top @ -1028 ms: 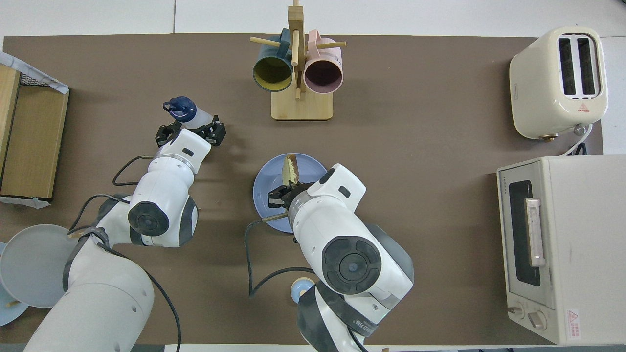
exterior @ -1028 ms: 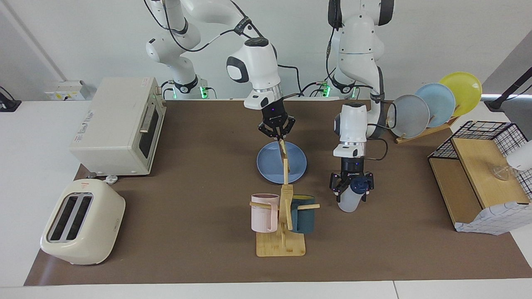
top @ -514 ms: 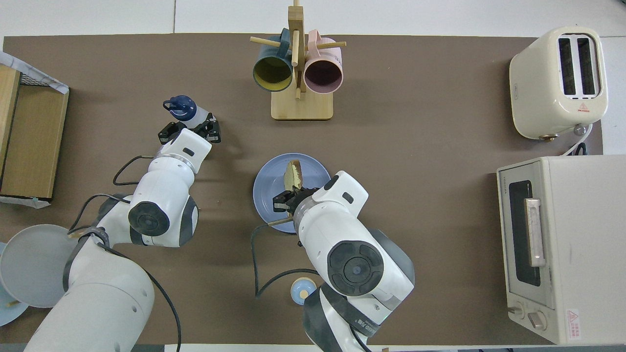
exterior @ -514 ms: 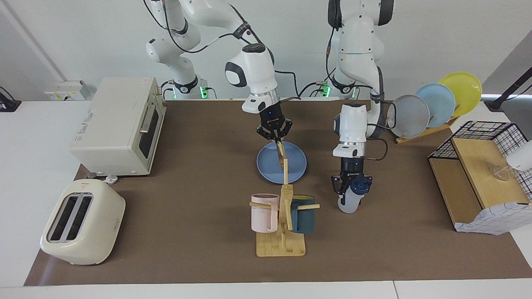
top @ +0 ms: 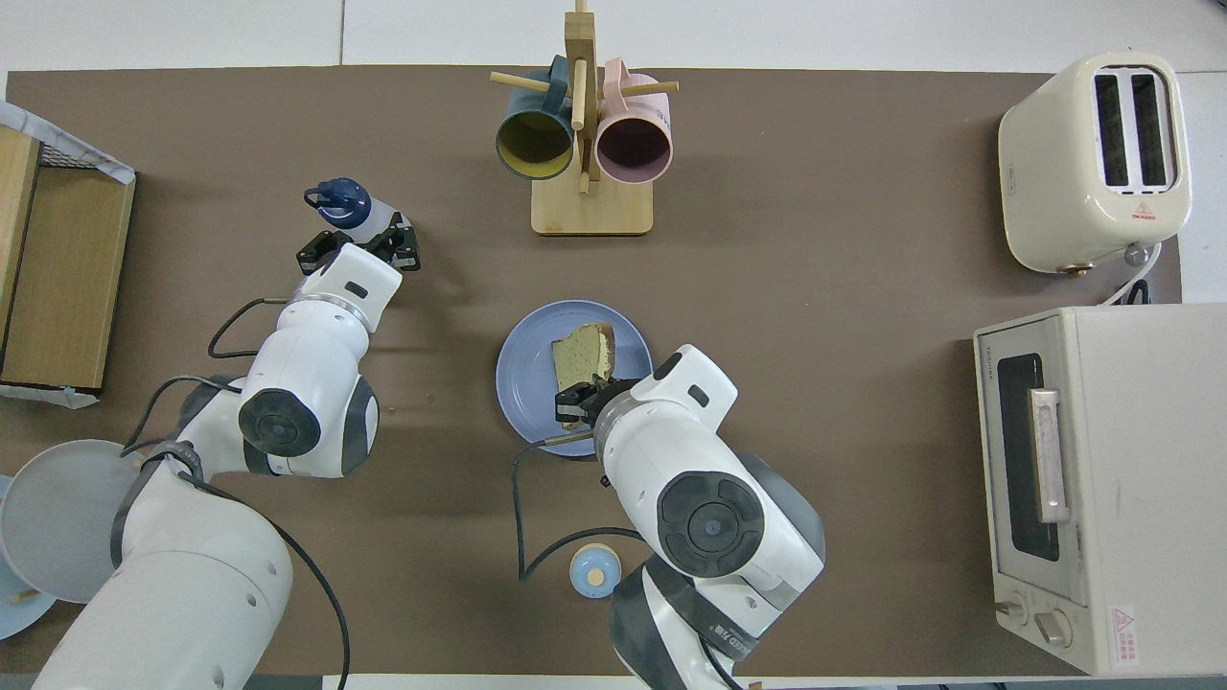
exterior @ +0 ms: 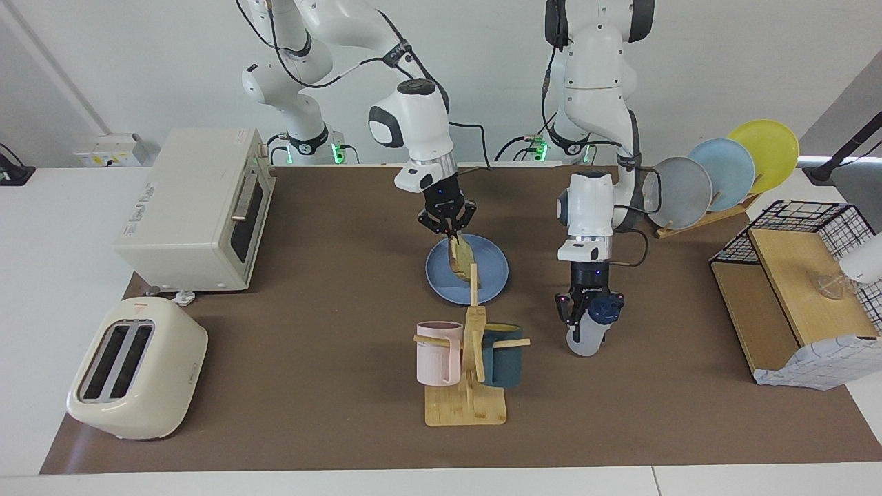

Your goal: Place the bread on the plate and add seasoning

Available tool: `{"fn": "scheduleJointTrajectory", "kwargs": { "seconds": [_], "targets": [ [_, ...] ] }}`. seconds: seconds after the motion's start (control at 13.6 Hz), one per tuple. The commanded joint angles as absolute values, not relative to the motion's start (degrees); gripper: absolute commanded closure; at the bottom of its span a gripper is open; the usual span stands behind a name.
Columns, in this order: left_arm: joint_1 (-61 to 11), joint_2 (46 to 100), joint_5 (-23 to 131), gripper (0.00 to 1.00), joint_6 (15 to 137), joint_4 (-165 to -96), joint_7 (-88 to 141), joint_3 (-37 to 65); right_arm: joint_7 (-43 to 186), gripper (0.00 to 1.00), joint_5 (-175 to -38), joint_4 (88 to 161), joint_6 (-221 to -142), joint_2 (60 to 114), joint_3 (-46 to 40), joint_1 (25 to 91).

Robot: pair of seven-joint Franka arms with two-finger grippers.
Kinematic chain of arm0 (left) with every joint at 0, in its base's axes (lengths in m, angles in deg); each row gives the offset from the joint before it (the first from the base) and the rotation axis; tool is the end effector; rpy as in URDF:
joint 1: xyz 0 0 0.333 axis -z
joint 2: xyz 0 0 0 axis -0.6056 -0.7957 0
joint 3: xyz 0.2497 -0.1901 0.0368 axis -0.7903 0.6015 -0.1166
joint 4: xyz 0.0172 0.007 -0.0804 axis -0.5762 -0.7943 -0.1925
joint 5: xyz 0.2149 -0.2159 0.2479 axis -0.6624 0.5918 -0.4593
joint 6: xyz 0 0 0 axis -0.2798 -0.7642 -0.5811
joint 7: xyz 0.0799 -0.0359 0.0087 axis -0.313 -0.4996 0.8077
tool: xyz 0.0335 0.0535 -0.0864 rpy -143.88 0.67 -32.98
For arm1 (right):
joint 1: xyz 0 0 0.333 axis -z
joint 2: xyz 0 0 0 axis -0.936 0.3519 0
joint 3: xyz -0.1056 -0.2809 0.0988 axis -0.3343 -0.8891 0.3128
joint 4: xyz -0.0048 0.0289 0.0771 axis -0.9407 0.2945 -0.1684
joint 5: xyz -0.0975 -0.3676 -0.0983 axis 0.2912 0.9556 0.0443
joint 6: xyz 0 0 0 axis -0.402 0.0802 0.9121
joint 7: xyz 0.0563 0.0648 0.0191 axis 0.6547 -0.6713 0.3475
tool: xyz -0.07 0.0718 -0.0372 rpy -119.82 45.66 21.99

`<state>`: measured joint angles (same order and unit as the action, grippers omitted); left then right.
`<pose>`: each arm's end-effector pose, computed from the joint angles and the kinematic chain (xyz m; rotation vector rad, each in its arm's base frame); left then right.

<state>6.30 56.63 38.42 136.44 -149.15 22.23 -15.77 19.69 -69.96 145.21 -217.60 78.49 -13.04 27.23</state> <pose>0.5708 -0.1646 0.2822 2.8212 -0.0467 1.2760 0.4506 0.3739 0.3833 -2.8903 -0.0143 -0.4970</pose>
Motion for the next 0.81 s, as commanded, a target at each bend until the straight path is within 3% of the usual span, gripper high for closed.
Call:
{"fn": "scheduleJointTrajectory", "kwargs": {
  "seconds": [0.0, 0.07, 0.22, 0.59, 0.73],
  "targets": [
    [5.3, 56.6, 38.3, 1.00, 132.0, -145.8, 20.9, -16.1, 18.7, 0.65, -70.5, 147.1, -218.2, 77.1, -12.8, 28.7],
    [5.0, 56.7, 38.2, 1.00, 129.2, -144.1, 20.9, -16.2, 18.4, 0.53, -70.5, 147.1, -218.0, 77.1, -12.8, 29.3],
    [4.4, 57.1, 38.2, 1.00, 126.1, -142.2, 17.6, -16.2, 18.4, 0.40, -70.6, 147.1, -216.6, 76.9, -12.8, 29.6],
    [2.7, 59.3, 38.2, 1.00, 112.1, -135.8, 8.9, -16.2, 11.5, 0.38, -70.9, 147.1, -216.7, 76.9, -12.8, 29.0],
    [1.4, 60.9, 38.2, 1.00, 103.8, -132.7, 5.2, -16.2, 8.9, 0.42, -70.9, 147.1, -216.5, 76.8, -12.8, 29.1]
  ]
}}
